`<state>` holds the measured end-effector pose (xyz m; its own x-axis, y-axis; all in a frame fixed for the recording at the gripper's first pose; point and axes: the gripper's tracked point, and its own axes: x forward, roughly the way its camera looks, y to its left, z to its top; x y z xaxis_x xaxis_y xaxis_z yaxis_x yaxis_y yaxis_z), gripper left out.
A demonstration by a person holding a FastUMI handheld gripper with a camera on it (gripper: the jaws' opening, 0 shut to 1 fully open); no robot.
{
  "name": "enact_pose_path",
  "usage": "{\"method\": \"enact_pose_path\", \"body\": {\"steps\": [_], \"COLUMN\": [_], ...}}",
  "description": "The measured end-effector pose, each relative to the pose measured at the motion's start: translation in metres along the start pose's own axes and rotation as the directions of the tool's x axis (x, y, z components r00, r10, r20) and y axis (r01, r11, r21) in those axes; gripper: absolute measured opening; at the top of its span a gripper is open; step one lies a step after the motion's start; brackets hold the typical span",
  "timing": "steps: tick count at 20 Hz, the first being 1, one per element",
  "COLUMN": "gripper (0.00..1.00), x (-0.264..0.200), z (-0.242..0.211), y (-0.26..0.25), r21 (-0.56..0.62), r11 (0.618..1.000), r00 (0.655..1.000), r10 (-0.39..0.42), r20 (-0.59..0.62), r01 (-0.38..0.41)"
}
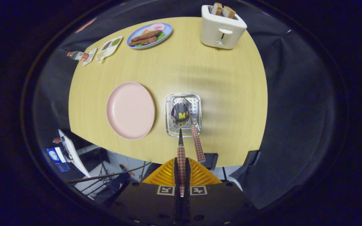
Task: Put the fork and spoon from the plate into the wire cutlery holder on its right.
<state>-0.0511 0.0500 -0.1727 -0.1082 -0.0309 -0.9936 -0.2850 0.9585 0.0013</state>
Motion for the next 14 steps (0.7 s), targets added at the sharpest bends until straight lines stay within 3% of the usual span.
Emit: {"method": "enact_pose_path", "body": {"steps": [9,14], "gripper": [0.03,0.17], "x": [0.020,0.015], "z": [0.011,0.027], "y": [0.012,0.019], "r21": [0.071,0.094], "r11": [0.997,0.993], "r00": [0.995,0.997], "r10": [0.037,0.072], "r20": [-0.090,-0.035], "r01": [-0.031,-0.068]}}
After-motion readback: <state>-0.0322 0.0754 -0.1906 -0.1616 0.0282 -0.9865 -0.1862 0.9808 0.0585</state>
